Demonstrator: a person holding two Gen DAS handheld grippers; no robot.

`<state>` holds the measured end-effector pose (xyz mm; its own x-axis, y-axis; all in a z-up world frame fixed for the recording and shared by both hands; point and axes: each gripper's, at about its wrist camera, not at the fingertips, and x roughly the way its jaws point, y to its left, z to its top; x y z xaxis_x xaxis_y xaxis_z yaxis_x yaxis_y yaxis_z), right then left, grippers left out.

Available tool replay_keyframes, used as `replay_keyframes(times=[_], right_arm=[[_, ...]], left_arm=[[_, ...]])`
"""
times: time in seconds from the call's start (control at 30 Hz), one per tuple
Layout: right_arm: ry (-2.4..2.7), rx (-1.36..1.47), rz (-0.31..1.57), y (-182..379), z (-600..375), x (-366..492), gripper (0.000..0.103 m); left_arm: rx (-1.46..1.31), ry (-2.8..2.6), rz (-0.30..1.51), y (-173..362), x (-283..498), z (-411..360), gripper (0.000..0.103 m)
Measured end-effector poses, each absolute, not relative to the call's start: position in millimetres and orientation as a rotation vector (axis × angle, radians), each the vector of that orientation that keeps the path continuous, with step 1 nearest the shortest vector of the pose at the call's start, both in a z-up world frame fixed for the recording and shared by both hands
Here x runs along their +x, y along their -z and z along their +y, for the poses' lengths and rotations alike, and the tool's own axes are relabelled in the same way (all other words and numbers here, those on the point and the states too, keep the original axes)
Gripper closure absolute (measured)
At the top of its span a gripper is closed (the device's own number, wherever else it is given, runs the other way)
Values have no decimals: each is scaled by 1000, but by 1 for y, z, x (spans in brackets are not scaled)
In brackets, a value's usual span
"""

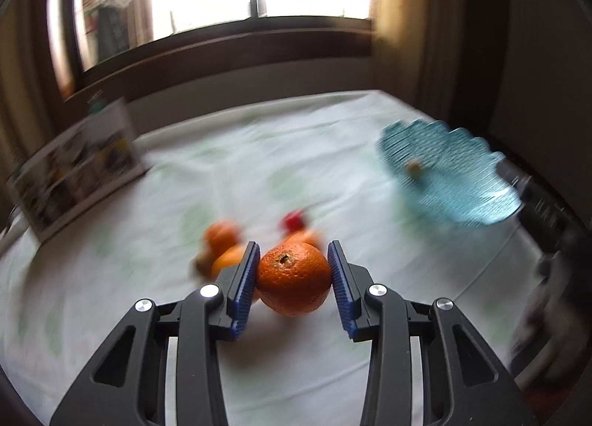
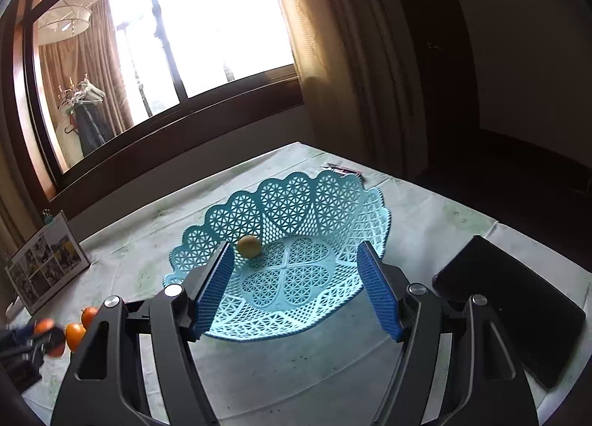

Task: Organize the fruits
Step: 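Carry the mandarin to the blue basket and open the left gripper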

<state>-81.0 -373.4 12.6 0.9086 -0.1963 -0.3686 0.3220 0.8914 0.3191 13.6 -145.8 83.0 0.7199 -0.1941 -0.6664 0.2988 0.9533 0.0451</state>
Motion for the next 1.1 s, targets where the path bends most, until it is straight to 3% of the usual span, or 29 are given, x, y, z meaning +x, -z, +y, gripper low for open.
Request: replay_keyframes(times=[0.53,0.57,0.6,0.67,0.77,0.9,1.1], right_arm=[[363,432,303,-14,-388,-90,32],[366,433,302,-14,-388,-90,32],[368,434,302,-14,-389,-90,32],[371,439,303,-14,-390,-90,32],[377,442,298,-14,-390,-91,24],[374,434,292,-15,-388,-92,23],[361,423,282,-15,-385,-92,21]], left_arm=[[105,531,716,-81,81,-262,64],[90,532,715,-80,84,-262,60],[78,532,708,-81,85,-261,42],[68,524,673,-84,82,-257,23],[85,504,642,-87,80,-251,22],[83,459,622,-90,81,-237,13],[79,395,621,-92,81,-217,12]])
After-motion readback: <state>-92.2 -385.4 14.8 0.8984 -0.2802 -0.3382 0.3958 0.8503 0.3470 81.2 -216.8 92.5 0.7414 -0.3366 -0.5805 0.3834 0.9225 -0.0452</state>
